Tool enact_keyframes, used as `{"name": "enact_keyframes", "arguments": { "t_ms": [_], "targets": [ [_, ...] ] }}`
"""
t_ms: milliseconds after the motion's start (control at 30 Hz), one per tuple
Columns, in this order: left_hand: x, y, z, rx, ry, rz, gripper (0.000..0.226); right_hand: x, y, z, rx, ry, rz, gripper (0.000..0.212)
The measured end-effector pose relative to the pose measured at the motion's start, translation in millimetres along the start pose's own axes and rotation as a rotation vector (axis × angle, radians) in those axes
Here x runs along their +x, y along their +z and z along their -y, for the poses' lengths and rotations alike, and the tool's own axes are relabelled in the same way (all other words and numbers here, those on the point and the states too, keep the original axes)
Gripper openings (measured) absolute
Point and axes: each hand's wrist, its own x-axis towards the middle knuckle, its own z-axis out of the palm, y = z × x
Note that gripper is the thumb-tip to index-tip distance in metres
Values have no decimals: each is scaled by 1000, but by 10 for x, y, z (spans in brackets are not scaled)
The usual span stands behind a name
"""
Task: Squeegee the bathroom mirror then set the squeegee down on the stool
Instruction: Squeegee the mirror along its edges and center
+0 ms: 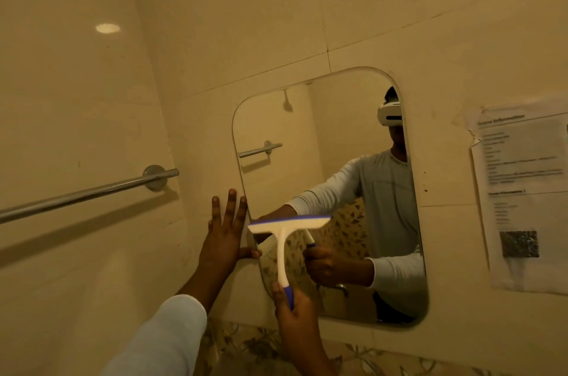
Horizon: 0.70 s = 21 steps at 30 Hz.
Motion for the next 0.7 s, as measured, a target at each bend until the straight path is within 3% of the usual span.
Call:
{"name": "enact_keyframes", "arguments": {
  "t_ms": [133, 467, 600, 700],
  "targets": [
    [15, 3, -12, 24, -17, -3, 144, -121, 17, -300, -59, 63, -69, 34],
    [21, 9, -6, 49, -19, 0, 148, -299, -61, -495, -99, 84, -64, 27],
    [27, 39, 10, 61, -6, -30, 151, -486, -66, -663, -99, 231, -83, 18],
    [22, 40, 19, 50, -26, -41, 153, -548, 5, -860, 0, 319, -218, 11]
  ]
}}
